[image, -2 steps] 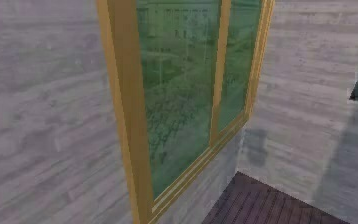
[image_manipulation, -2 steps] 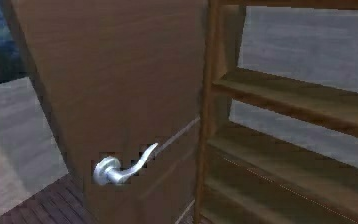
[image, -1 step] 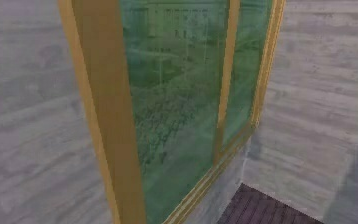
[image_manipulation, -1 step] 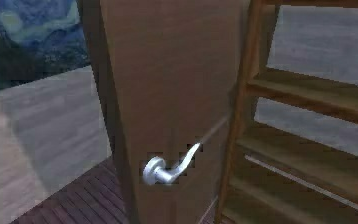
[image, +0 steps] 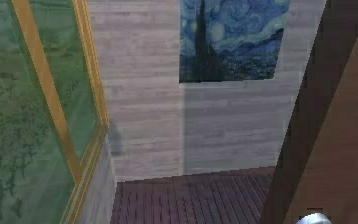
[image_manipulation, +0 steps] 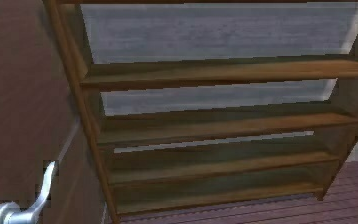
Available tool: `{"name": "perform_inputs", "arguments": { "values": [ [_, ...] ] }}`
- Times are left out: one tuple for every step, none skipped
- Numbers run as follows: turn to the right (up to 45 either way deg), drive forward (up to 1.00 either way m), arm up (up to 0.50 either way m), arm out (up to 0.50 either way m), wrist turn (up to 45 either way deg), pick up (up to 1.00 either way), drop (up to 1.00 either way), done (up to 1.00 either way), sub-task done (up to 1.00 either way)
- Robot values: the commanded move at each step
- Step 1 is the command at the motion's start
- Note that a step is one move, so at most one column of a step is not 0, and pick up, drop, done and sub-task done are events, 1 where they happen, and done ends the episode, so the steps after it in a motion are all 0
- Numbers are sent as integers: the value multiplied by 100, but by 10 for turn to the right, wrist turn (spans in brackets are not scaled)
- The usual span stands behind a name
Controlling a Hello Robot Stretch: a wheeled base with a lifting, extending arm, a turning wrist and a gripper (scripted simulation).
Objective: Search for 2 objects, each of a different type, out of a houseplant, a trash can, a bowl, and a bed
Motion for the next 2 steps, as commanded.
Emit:
{"name": "perform_inputs", "arguments": {
  "values": [
    [30, 0, 0, 0, 0, 0, 0, 0, 0],
    [0, 50, 0, 0, 0, 0, 0, 0, 0]
  ]
}}
